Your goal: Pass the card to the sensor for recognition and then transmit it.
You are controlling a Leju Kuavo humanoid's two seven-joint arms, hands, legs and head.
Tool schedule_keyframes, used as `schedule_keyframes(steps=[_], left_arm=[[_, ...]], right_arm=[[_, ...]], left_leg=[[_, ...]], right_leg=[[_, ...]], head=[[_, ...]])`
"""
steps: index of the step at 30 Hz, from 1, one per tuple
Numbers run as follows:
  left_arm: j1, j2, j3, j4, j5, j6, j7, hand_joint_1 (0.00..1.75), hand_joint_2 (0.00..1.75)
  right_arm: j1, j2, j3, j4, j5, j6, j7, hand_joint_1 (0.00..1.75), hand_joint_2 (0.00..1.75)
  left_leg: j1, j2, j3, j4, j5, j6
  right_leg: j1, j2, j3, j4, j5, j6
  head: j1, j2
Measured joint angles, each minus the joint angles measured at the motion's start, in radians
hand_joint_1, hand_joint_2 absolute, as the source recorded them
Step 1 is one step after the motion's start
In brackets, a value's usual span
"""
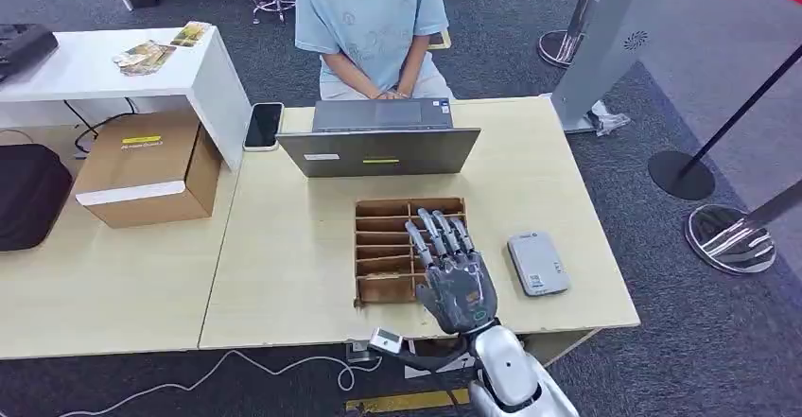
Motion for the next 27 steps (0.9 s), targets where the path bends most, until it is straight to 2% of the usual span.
schedule_keyframes(steps=[5, 8, 27], left_arm=[[0.000, 0.000, 0.000, 0.000, 0.017, 0.000, -0.001, 0.00, 0.00], [0.000, 0.000, 0.000, 0.000, 0.023, 0.000, -0.005, 0.00, 0.00], [0.000, 0.000, 0.000, 0.000, 0.045, 0.000, -0.006, 0.00, 0.00]], right_arm=[[0.006, -0.001, -0.001, -0.022, 0.000, 0.116, 0.058, 0.00, 1.75], [0.012, -0.003, -0.002, -0.028, 0.000, 0.149, 0.085, 0.00, 1.75], [0.015, -0.018, -0.023, -0.026, -0.002, 0.168, 0.089, 0.00, 1.75]], left_leg=[[0.000, 0.000, 0.000, 0.000, 0.000, 0.000], [0.000, 0.000, 0.000, 0.000, 0.000, 0.000], [0.000, 0.000, 0.000, 0.000, 0.000, 0.000]], right_leg=[[0.000, 0.000, 0.000, 0.000, 0.000, 0.000], [0.000, 0.000, 0.000, 0.000, 0.000, 0.000], [0.000, 0.000, 0.000, 0.000, 0.000, 0.000]], head=[[0.000, 0.000], [0.000, 0.000], [0.000, 0.000]])
